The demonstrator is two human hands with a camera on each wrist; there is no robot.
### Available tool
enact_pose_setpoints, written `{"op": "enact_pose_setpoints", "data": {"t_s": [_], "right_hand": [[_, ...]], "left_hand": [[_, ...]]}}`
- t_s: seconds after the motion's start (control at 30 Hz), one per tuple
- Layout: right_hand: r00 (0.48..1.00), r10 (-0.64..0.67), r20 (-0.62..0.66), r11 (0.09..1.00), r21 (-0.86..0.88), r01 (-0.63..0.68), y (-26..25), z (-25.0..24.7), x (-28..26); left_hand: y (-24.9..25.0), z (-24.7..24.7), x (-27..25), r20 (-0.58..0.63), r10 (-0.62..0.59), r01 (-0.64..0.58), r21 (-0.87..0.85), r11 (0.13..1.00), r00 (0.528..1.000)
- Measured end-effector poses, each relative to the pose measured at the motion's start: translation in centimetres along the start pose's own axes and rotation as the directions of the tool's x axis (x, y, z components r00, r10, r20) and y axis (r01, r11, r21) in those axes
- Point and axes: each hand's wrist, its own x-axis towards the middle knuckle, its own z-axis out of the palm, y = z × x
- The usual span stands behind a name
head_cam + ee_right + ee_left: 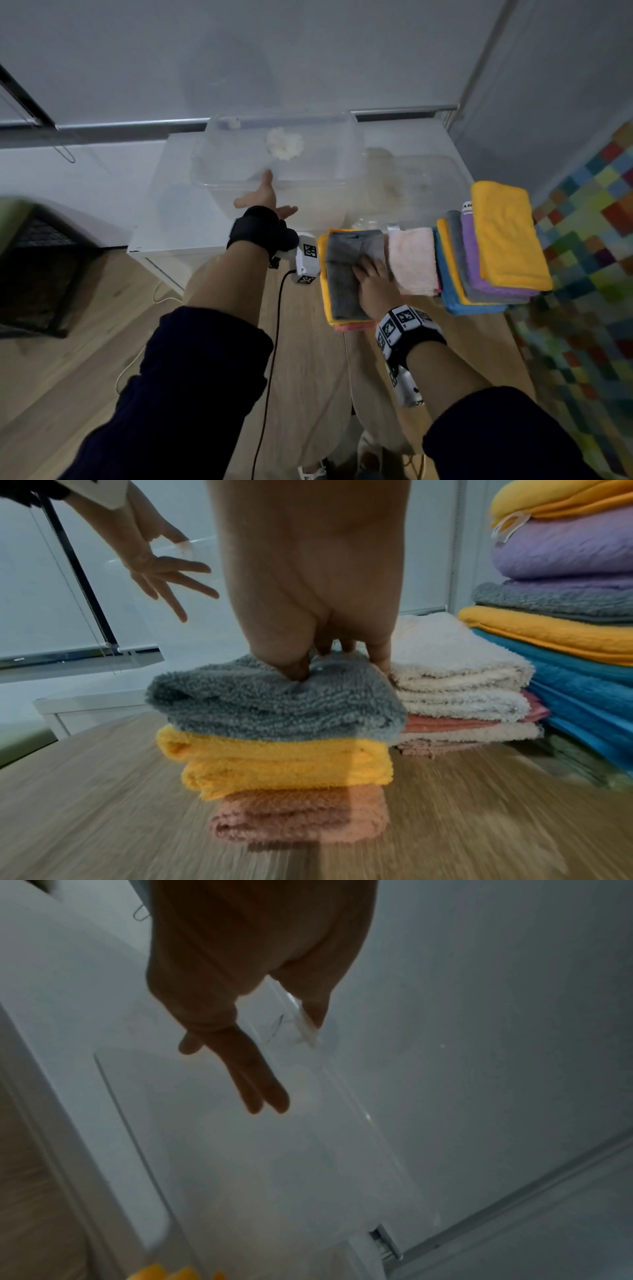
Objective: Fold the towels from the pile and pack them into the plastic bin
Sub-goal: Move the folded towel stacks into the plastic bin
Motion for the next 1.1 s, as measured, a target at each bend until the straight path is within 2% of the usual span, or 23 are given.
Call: {"op": "enact_pose_setpoints", "data": {"t_s": [0.13,0.33,0.47,0.6,0.73,0.83,0.9,0.97,1.03,1.1], "right_hand": [[0.999,-0.040,0.030,0.999,-0.003,0.040,0.7,0.2,0.7],[0.992,-0.114,0.060,0.991,-0.064,0.118,1.3,0.1,0.6],[0.992,-0.099,0.080,0.994,-0.045,0.103,1.4,-0.4,-0.1],[0.992,-0.113,0.063,0.991,-0.062,0.117,1.5,-0.2,-0.4],[0.990,-0.129,0.055,0.991,-0.029,0.130,1.6,0.0,-0.5],[0.991,-0.119,-0.066,0.992,0.029,0.121,1.0,-0.7,-1.2],[0.974,-0.006,-0.228,0.991,0.126,0.036,0.1,-1.1,-2.3],[0.915,0.204,-0.347,0.943,0.320,-0.088,-0.6,-1.3,-3.4],[0.871,0.391,-0.297,0.829,0.525,-0.193,-0.9,-1.0,-4.2],[0.852,0.511,-0.117,0.652,0.699,-0.295,-0.4,-0.8,-4.5]], "left_hand": [[0.8,-1.1,0.9,0.065,0.035,-0.037,0.021,0.999,0.997],[0.9,-8.1,0.4,-0.073,0.112,-0.113,-0.006,0.994,0.991],[2.2,-14.0,-1.5,-0.170,0.162,-0.163,0.012,0.987,0.972],[3.3,-19.7,-4.3,-0.186,0.208,-0.170,0.199,0.965,0.960],[2.9,-24.5,-6.8,-0.139,0.198,-0.119,0.440,0.890,0.970],[1.9,-26.1,-7.7,-0.083,0.160,-0.081,0.590,0.803,0.984],[0.9,-26.1,-8.1,-0.043,0.125,-0.064,0.671,0.739,0.991],[0.0,-26.2,-7.8,-0.022,0.080,-0.037,0.746,0.665,0.997],[-0.6,-26.1,-7.4,-0.007,0.022,-0.008,0.790,0.613,1.000],[-1.1,-25.9,-7.0,-0.002,-0.014,0.010,0.806,0.591,1.000]]}}
